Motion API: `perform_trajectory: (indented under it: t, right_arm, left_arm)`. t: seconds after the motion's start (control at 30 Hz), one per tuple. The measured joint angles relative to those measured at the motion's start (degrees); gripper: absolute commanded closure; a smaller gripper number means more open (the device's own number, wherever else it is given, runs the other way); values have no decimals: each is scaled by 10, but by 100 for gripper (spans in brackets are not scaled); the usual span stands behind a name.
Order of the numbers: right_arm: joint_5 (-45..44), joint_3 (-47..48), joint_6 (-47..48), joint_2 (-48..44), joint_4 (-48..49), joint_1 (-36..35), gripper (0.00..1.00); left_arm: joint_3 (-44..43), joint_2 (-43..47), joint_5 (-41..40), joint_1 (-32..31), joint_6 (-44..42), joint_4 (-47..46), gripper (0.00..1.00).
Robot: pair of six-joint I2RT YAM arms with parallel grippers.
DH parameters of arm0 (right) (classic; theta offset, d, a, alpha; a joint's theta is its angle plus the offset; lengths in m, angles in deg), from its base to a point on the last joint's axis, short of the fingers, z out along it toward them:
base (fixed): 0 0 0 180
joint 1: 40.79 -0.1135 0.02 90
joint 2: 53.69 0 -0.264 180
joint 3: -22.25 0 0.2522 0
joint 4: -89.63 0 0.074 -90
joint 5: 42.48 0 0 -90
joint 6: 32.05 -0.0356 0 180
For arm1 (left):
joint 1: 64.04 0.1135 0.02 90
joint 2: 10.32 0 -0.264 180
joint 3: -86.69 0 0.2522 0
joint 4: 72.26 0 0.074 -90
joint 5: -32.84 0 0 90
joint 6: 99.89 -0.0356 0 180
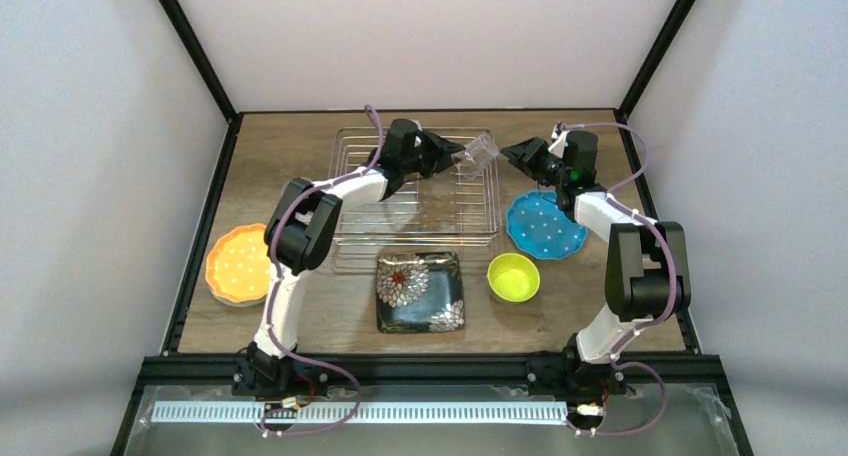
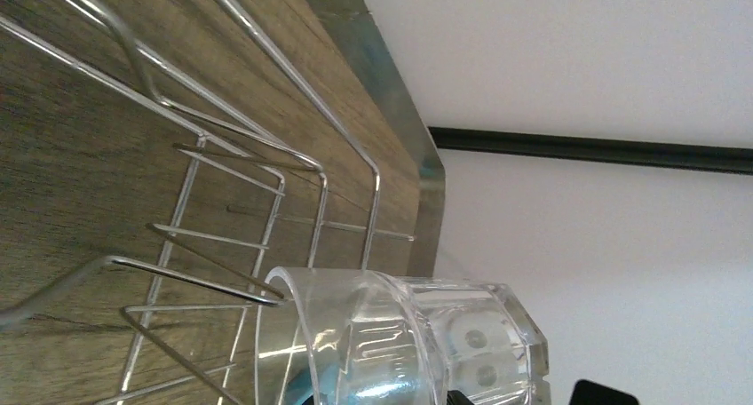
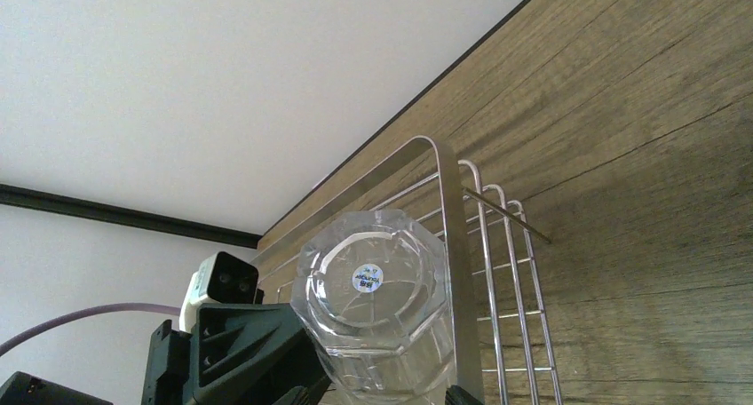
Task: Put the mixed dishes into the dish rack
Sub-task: Place the upside down cup on the dish rack.
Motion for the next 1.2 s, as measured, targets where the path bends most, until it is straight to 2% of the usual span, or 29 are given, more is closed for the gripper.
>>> perform_trajectory:
  t: [0.17,0.4,0.5,0.73,0.77,1.2]
  right_arm:
    - [2,0,0,3,0,0,10]
    - [4,0,0,6,1,0,10]
    - [4,0,0,6,1,0,10]
    - [9,0,0,6,1,0,10]
    - [10,0,0,6,1,0,10]
    - [15,0,-1,6,3,0,10]
  left_arm:
    - [0,0,-10,1,-9,29,21]
    - [-2,0,-14,2,-19,39,20]
    - [-5,0,-15,2,-22,45,14]
    - [-10,2,-18,1,-38,61,12]
    - [-10,4,-19,1,-41,64,6]
    - [-12,23,-46,-8,-80,114,5]
